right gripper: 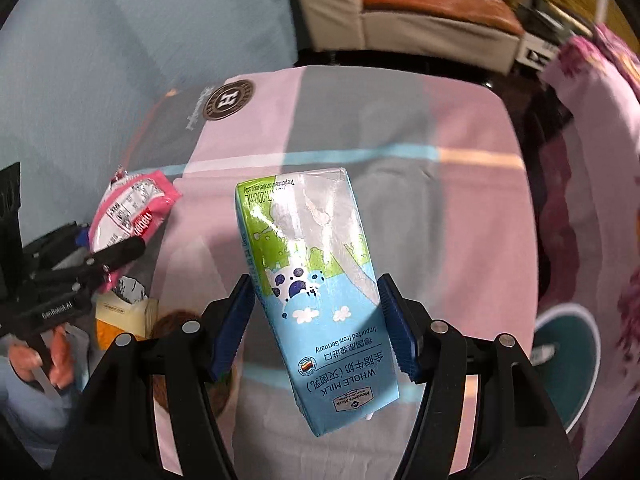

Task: Collect trash
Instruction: 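Carry snack bag and milk carton over the bin and open both grippers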

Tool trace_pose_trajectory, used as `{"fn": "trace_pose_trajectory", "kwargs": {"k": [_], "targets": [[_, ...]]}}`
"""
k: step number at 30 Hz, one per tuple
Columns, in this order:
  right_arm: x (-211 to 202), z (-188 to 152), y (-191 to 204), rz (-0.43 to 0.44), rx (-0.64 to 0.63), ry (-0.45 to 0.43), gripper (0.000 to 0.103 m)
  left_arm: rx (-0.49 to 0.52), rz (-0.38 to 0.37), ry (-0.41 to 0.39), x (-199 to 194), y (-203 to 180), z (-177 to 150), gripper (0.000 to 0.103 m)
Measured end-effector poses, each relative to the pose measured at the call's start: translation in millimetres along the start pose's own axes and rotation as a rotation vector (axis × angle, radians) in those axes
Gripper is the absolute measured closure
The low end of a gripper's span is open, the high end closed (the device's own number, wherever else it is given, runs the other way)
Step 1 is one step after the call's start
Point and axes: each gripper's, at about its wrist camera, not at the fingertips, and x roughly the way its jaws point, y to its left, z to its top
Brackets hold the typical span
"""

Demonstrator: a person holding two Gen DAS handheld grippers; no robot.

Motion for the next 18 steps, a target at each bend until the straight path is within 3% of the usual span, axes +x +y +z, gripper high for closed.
{"fn": "trace_pose_trajectory", "kwargs": {"k": [18], "targets": [[-92.3, -89.0, -109.8, -0.021, 0.291, -0.205, 0.043, 0.218, -0.067, 0.033, 10.0, -157.1, 0.2, 0.048]]}}
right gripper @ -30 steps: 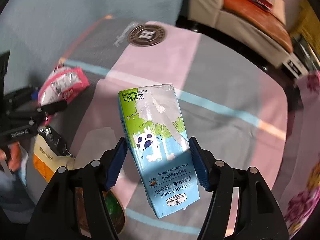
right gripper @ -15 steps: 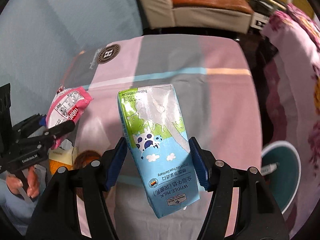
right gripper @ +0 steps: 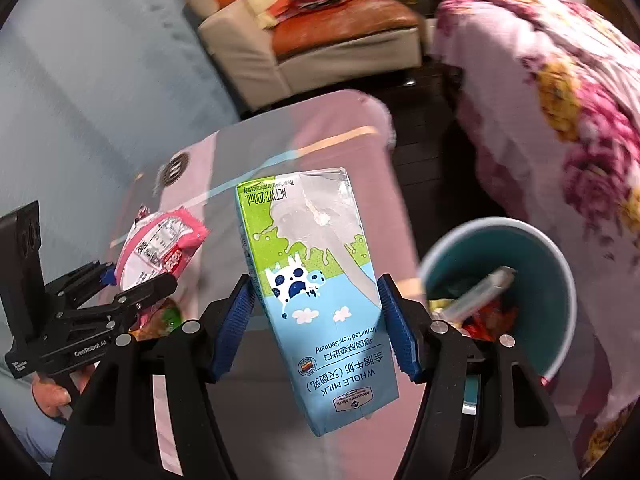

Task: Collect trash
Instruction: 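Carry snack bag and milk carton over the bin and open both grippers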

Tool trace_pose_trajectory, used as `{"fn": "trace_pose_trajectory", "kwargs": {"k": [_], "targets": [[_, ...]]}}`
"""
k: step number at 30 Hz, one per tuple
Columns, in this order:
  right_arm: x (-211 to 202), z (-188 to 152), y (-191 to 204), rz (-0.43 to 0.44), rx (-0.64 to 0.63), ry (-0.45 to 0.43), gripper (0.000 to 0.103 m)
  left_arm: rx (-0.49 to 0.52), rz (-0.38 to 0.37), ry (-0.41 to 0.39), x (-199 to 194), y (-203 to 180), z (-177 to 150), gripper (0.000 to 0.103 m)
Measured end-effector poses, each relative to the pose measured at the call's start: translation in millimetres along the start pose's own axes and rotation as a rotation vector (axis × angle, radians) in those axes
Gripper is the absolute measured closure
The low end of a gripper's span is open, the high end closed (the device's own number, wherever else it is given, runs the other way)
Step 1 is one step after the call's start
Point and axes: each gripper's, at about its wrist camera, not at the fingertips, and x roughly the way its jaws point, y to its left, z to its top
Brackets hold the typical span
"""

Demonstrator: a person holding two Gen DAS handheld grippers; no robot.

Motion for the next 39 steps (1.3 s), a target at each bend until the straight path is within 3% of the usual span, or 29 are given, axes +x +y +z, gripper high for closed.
{"fn": "trace_pose_trajectory", "kwargs": {"k": [9, 22, 39], "targets": [[-41.9, -20.7, -81.5, -0.029, 0.16, -0.088, 0.043, 0.12, -0.04, 0.037, 28.3, -82.3, 14.2, 0.048], [-68.6, -39.8, -173.3, -0.086, 0.322, -0.123, 0.043, 0.251, -0.104, 0.105, 85.5, -177.2, 31.9, 0.048], [-54.7, -40.4, -201.2, -0.114, 0.371, -0.087, 0.043, 0.286, -0.141, 0.158, 126.5, -206.3, 38.6, 0.048]]}}
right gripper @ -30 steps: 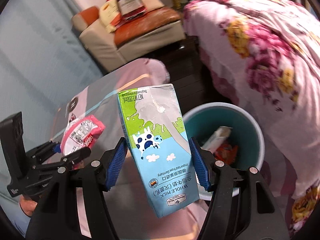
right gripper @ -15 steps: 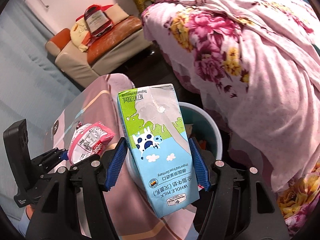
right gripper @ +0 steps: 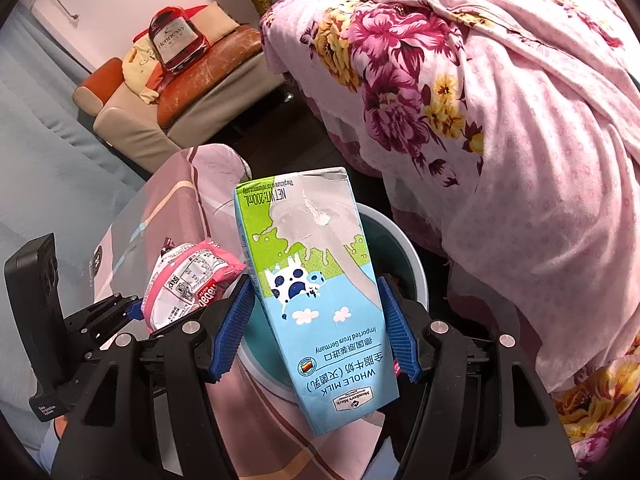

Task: Collect trash
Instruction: 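Carry snack bag and milk carton over the bin and open both grippers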

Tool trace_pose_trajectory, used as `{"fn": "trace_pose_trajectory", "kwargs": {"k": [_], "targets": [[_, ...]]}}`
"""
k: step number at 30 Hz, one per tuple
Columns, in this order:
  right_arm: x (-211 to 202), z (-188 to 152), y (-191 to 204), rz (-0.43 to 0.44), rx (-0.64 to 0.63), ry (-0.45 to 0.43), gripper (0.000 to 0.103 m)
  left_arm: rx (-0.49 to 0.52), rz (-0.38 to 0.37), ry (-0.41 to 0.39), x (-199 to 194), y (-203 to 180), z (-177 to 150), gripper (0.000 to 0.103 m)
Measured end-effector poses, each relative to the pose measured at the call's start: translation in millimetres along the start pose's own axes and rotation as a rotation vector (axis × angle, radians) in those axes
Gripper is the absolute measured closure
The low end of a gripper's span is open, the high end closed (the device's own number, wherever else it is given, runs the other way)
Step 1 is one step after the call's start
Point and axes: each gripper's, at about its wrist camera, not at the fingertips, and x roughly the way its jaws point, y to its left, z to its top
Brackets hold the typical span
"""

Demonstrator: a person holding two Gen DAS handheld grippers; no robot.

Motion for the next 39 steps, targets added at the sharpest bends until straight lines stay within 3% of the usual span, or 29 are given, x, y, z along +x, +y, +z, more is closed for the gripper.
{"fn": "trace_pose_trajectory", "kwargs": {"k": [5, 7, 12, 34, 39], "targets": [[-0.5, 3.8, -1.8, -0.013, 0.007, -0.006, 0.043, 0.0, -0.017, -0.001, 3.2, 0.8, 2.9, 0.043], [-0.3, 4.7, -2.3, -0.02, 0.009, -0.005, 0.043, -0.002, -0.021, -0.007, 3.2, 0.6, 3.7, 0.029], [1.8, 5.2, -0.1, -0.029, 0.007, 0.003, 0.043, -0.014, 0.0, -0.017, 2.1, 4.6, 2.6, 0.014], [34.3, 0.9, 33.6, -0.075, -0.046, 0.075, 0.042, -0.099, 0.025, -0.017, -14.8, 49.0, -24.2, 0.013], [39.7, 0.6, 44.3, -0.078, -0.057, 0.087, 0.031, -0.123, 0.02, -0.021, -19.0, 59.9, -27.9, 0.013]]}}
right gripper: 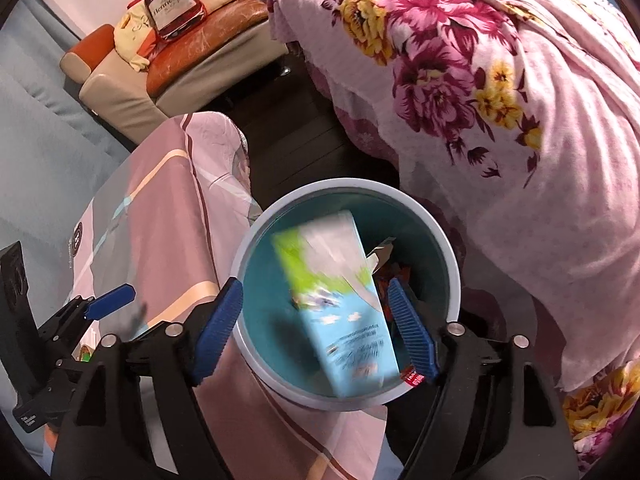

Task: Collect trash
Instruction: 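Carry snack bag and milk carton over the bin and open both grippers, then move left gripper to the wicker bowl and grasp the orange-green egg toy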

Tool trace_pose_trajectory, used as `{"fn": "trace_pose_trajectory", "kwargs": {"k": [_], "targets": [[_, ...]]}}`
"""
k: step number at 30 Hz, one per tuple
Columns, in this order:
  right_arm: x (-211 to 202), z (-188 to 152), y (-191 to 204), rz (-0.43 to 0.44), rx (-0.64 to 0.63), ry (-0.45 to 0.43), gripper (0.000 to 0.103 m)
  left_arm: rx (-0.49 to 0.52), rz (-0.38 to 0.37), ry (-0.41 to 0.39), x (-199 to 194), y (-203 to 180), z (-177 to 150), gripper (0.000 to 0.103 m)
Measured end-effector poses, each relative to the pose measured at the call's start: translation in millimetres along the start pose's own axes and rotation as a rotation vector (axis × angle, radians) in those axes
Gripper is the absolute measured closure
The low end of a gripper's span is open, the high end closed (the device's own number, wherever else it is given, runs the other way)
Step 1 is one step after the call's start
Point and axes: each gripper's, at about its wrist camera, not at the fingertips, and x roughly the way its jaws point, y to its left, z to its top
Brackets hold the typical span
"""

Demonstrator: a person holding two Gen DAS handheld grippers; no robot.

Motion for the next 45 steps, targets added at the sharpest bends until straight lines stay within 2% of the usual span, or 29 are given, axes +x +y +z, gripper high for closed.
{"fn": "trace_pose_trajectory", "kwargs": {"k": [9, 22, 36, 41, 43, 45], "targets": [[-3.8, -7.1, 13.3, -0.011, 0.004, 0.014, 0.027, -0.025, 0.003, -0.012, -13.3, 16.8, -8.6, 0.013], [-22.7, -27.3, 52.1, 0.004, -0.038, 0.011, 0.024, -0.065, 0.014, -0.067, -59.0, 45.7, -38.4, 0.013], [-27.5, -74.5, 126.1, 0.049, -0.169, 0.073, 0.021, -0.145, 0.075, -0.099, -113.5, 117.3, -117.4, 0.013], [-22.6, -90.8, 156.7, 0.076, -0.228, 0.1, 0.021, -0.103, 0.148, -0.091, -126.0, 143.3, -146.5, 0.013], [-19.5, -95.1, 165.4, 0.09, -0.237, 0.113, 0.021, -0.084, 0.169, -0.082, -127.4, 152.5, -153.5, 0.021], [-16.4, -97.7, 172.0, 0.098, -0.244, 0.125, 0.021, -0.06, 0.182, -0.069, -127.5, 160.0, -158.7, 0.022]]}}
